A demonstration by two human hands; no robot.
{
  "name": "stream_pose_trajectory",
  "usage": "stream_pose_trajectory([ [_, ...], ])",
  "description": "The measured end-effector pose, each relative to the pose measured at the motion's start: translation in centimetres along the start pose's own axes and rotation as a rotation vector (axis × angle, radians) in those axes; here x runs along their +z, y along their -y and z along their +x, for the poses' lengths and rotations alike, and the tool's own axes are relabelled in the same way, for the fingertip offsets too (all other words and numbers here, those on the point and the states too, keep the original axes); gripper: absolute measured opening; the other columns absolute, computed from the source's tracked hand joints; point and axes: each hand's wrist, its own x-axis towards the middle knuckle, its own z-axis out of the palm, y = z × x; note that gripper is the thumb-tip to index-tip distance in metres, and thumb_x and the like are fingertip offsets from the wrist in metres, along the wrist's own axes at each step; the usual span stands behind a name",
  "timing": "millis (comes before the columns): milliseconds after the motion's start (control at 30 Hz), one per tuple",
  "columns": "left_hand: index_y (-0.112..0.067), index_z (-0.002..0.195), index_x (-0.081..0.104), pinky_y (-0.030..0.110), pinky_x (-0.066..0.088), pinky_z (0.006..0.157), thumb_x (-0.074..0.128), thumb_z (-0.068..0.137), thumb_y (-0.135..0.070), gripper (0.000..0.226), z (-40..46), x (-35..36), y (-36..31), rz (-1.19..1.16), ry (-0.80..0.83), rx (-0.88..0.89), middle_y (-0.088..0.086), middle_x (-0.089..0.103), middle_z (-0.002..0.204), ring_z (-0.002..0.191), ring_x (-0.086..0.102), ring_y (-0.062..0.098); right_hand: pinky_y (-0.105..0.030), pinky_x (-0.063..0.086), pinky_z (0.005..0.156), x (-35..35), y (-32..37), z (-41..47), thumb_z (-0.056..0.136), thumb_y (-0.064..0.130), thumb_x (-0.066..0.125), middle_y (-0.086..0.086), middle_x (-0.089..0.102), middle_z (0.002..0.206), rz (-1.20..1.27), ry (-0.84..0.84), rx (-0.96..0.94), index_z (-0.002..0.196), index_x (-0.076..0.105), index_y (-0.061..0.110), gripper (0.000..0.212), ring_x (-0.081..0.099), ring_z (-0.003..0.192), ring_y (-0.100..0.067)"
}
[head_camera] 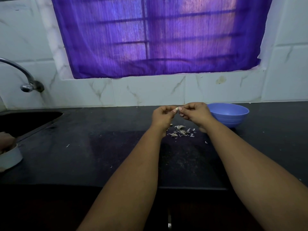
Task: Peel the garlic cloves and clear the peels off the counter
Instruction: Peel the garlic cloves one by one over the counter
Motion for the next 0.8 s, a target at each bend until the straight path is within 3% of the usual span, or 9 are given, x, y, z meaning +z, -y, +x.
stream_pose_trajectory([
  [133, -0.012, 0.088, 0.065, 0.012, 0.043, 0.057, 0.064, 0.089, -0.005, 0.008, -0.08, 0.03, 0.12, 0.067, 0.048, 0.023, -0.002, 0.064, 0.079, 0.069, 0.055, 0.002, -0.015, 0.052, 0.064, -0.1, 0.1, -0.15, 0.083, 0.007, 0.072, -0.005, 0.068, 0.077, 0.078, 0.03, -0.002, 0.084, 0.067, 0.009, 0.005, 0.065, 0.071, -0.009],
  [400, -0.01, 0.086, 0.069, 0.03, 0.053, 0.077, 0.067, 0.087, -0.008, 0.003, 0.23, 0.0, 0.57, 0.278, -0.003, 0.163, 0.004, 0.068, 0.082, 0.079, 0.06, 0.013, -0.024, 0.053, 0.068, -0.32, -0.35, 0.33, 0.076, 0.012, 0.08, -0.005, 0.068, 0.067, -0.082, -0.034, -0.019, 0.077, 0.069, 0.011, 0.011, 0.061, 0.06, -0.01],
  [633, -0.006, 0.091, 0.069, 0.029, 0.053, 0.078, 0.067, 0.088, -0.006, 0.004, 0.3, 0.04, 0.48, 0.21, -0.01, 0.169, 0.003, 0.067, 0.082, 0.081, 0.061, 0.013, -0.022, 0.051, 0.067, 0.11, -0.3, 0.25, 0.085, 0.017, 0.072, -0.005, 0.066, 0.07, -0.066, -0.015, -0.022, 0.079, 0.067, 0.012, 0.009, 0.059, 0.063, -0.01],
  [800, -0.006, 0.092, 0.07, 0.016, 0.05, 0.061, 0.068, 0.087, -0.008, 0.006, 0.38, 0.04, 0.47, 0.178, -0.016, 0.167, 0.007, 0.068, 0.084, 0.078, 0.059, 0.011, -0.025, 0.049, 0.068, 0.18, -0.28, 0.23, 0.089, 0.019, 0.068, -0.004, 0.062, 0.067, -0.073, 0.004, -0.033, 0.078, 0.065, 0.013, 0.013, 0.055, 0.062, -0.011],
])
